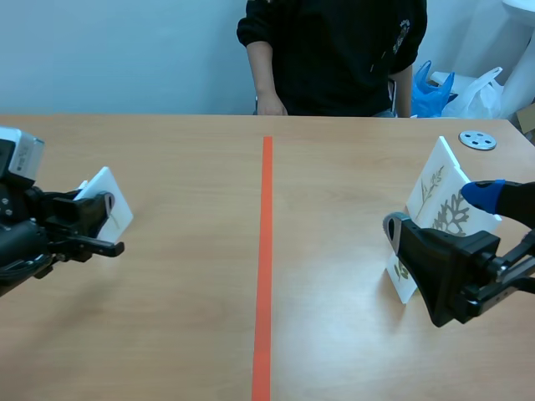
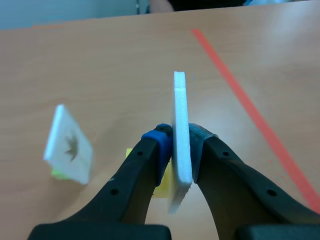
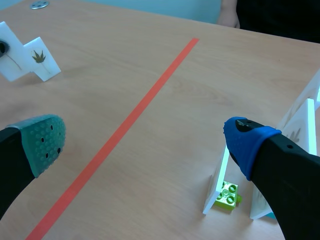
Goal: Sort the leaf by its shape. The table is split by an orange tape line. A compound leaf with several leaflets goes to the left side, a simple leaf with one blade goes to the right side. Return to the home posture when a red brick is placed on the table.
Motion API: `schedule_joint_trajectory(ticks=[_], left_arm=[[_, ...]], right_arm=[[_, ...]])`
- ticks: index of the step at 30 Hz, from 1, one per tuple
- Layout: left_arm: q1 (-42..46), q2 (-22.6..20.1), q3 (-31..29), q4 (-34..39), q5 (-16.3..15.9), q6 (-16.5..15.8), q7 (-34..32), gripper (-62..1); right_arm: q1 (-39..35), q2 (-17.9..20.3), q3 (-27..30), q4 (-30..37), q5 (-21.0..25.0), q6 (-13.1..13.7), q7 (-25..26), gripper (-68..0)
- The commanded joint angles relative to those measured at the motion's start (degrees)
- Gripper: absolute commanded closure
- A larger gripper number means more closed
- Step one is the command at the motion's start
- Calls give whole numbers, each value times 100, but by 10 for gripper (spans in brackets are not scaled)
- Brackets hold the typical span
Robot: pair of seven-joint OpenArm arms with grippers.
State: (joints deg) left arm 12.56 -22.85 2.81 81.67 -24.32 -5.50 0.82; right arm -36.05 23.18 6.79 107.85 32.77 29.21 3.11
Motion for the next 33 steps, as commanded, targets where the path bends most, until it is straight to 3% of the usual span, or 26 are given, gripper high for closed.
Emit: schedule_joint_trajectory(ticks=[1,7,17,24,26,33], left_arm=[[-98,13,-72,-118,-35,153,-114,-41],[-173,63,-210,-859,-42,195,-645,-41],[-789,588,-219,-2186,-151,197,-1217,-41],[-1075,804,-221,-2732,-164,280,-1539,-46],[-1082,804,-221,-2771,-162,284,-1631,-90],[-1082,802,-221,-2793,-162,286,-1657,-345]], right_arm=[[85,-2,44,83,46,-4,111,-679],[87,-2,44,83,46,-4,111,-679],[85,-4,44,83,46,-4,116,-679],[85,-151,44,83,46,-4,111,-679],[85,-197,42,83,46,-4,111,-679],[85,-192,39,83,46,-2,111,-679]])
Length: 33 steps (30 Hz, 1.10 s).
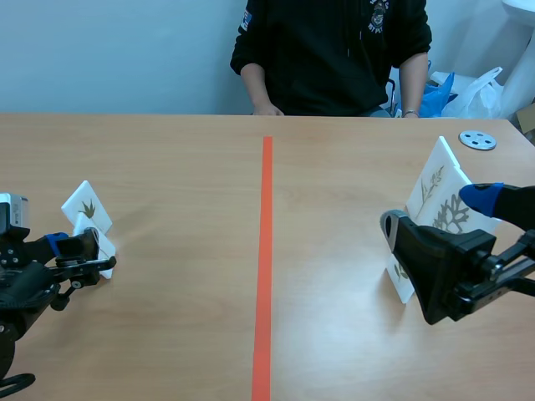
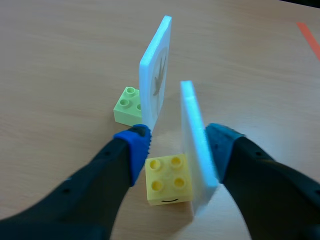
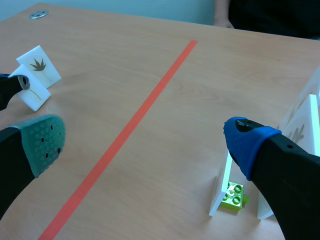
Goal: Sort the leaf by its shape. The table is split by an orange tape line. A compound leaf with several leaflets goes to the left side, a simple leaf with one blade goes to the right side. Return to the home posture when a red brick is placed on the table.
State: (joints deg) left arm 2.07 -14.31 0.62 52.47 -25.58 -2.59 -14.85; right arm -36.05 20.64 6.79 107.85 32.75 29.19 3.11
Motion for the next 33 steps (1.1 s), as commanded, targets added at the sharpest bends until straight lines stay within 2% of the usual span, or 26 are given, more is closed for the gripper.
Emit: schedule_joint_trajectory(ticks=[1,4,9,19,20,25,29,33], left_arm=[[-33,-52,-2,127,-35,-7,-129,-380],[-33,-68,-2,142,-35,-9,-221,-437],[15,-149,-70,614,-37,-7,-52,-437],[525,-319,-503,3091,-37,-15,1049,-440],[608,-343,-527,3331,-37,-17,1108,-458],[1141,-485,-527,4277,-35,-210,1285,-623],[1762,-496,-525,4924,-37,-356,1368,-623],[2444,-496,-527,5466,-37,-645,1493,-623]], right_arm=[[85,61,39,83,48,0,111,-679],[85,61,39,83,48,0,111,-679],[85,61,39,83,48,0,111,-679],[85,61,39,83,48,0,109,-679],[85,63,39,83,48,0,111,-679],[85,66,42,83,48,-2,114,-679],[85,81,46,85,48,-2,111,-679],[83,81,142,85,48,2,103,-679]])
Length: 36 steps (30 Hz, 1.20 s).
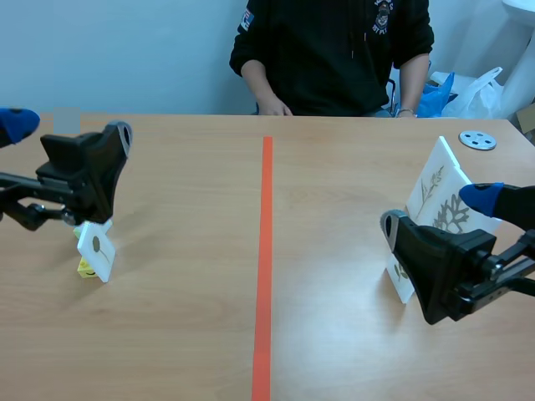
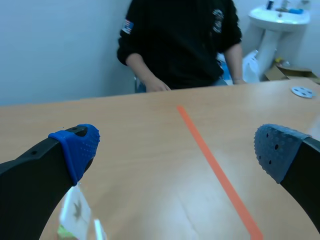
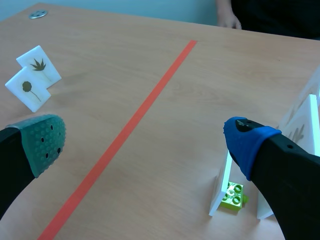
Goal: Sort the leaf by its shape. The table is split by an orange tape line. A compound leaf with several leaflets goes to the left side, a simple leaf with one blade goes to the right side. Return to the home posture when a red brick is placed on the table.
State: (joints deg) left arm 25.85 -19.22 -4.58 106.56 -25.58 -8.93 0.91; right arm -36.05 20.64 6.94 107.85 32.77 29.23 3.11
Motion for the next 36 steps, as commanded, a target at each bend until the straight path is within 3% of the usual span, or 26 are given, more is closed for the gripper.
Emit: schedule_joint_trajectory(ticks=[1,4,9,12,16,36], left_arm=[[249,-4,-7,179,-37,-120,-83,-623],[739,-2,-4,498,-37,-376,-72,-623],[1414,15,-4,789,-35,-393,-61,-623],[1609,15,-4,793,-9,-391,-37,-623],[1637,15,4,791,120,-391,114,-623],[1604,140,7,772,140,-393,136,-623]], right_arm=[[83,83,168,85,46,17,98,-679],[81,114,271,85,48,85,-7,-679],[48,175,319,85,114,328,-184,-679],[48,175,319,85,116,343,-295,-679],[-17,175,319,98,114,382,-321,-679],[-44,173,317,107,157,404,-278,-679]])
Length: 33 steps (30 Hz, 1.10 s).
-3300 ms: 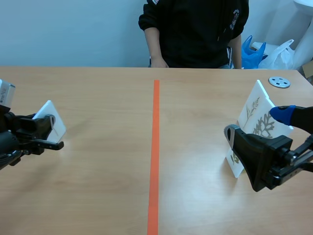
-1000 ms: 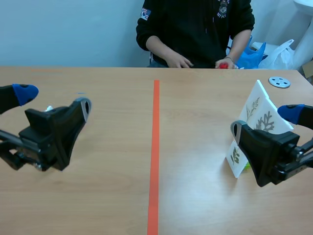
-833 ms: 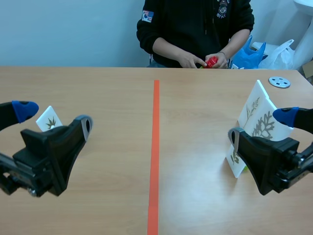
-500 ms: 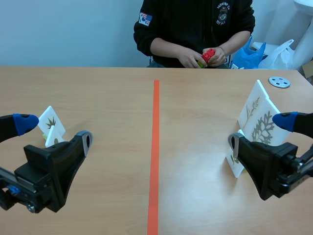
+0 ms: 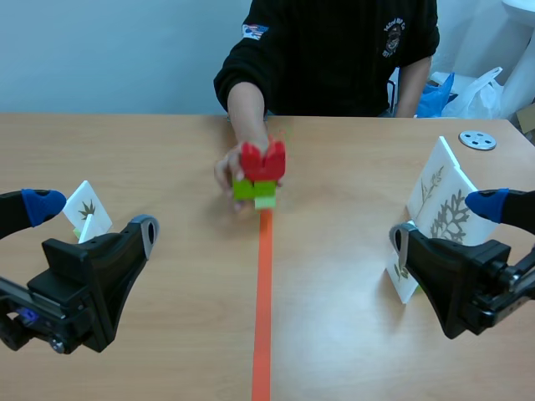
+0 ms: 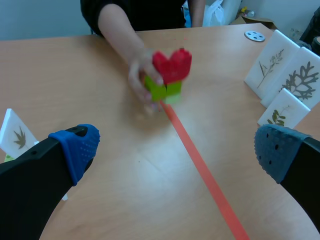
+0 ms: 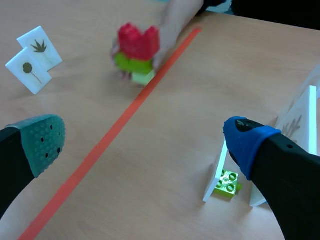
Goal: Sort the leaf by its shape. The table is split by an orange tape line. A compound leaf with several leaflets goes to the left side, a simple leaf with one blade goes to the right side. Return to the home posture when a red brick is placed on the table.
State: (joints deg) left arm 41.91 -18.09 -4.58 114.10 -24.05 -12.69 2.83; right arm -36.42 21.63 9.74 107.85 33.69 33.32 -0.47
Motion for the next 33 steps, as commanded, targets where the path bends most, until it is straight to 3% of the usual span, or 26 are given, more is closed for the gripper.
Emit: schedule_joint_trajectory(ticks=[1,33], left_arm=[[-2,26,7,17,-13,-17,-31,-623],[-2,26,17,17,136,-254,90,-623]], right_arm=[[-4,74,37,107,66,-4,83,-679],[7,74,37,107,66,-31,81,-679]])
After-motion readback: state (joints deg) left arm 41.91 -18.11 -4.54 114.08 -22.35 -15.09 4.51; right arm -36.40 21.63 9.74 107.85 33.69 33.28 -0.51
